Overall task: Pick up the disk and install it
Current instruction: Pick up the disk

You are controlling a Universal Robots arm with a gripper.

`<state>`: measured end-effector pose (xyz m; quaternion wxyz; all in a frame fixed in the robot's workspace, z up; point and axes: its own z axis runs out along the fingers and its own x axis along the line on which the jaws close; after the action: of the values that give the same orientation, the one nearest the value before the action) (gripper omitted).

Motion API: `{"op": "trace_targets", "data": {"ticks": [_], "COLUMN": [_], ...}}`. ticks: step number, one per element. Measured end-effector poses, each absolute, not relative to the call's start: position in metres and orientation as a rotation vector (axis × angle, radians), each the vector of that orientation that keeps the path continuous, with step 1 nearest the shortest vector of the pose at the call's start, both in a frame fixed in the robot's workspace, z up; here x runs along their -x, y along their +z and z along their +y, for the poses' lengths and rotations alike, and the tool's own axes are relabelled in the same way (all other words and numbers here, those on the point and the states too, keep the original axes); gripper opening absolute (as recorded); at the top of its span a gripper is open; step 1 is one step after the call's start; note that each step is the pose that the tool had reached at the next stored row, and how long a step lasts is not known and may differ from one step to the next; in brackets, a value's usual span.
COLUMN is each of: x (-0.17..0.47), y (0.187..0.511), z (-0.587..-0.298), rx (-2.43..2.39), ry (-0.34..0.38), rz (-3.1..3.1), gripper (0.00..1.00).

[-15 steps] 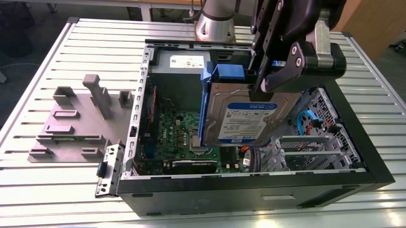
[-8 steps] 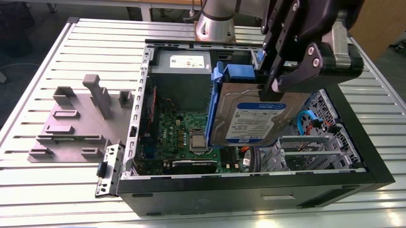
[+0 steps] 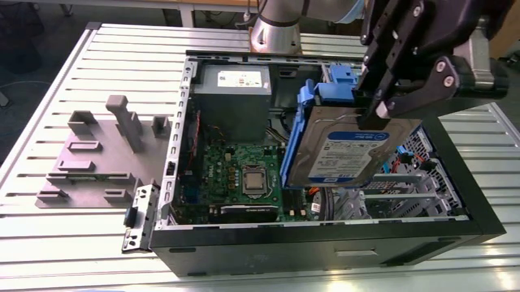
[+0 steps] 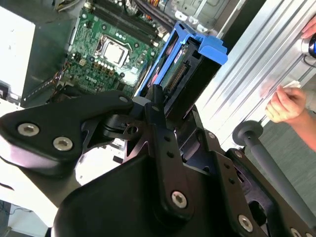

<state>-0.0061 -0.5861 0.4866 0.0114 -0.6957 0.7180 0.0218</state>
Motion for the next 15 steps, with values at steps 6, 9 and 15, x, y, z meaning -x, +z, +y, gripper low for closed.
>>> {"op": "trace_targets", "data": {"ticks": [6, 9, 15], "x": [-0.011, -0.02, -0.039], "y": [0.487, 0.487, 0.487], "z": [-0.586, -0.586, -0.586], "rx": [2.17, 2.171, 2.171], "ry": [0.069, 0.07, 0.072], "rz": [2.24, 2.24, 2.241], "gripper": [0.35, 0.35, 0.35]}}
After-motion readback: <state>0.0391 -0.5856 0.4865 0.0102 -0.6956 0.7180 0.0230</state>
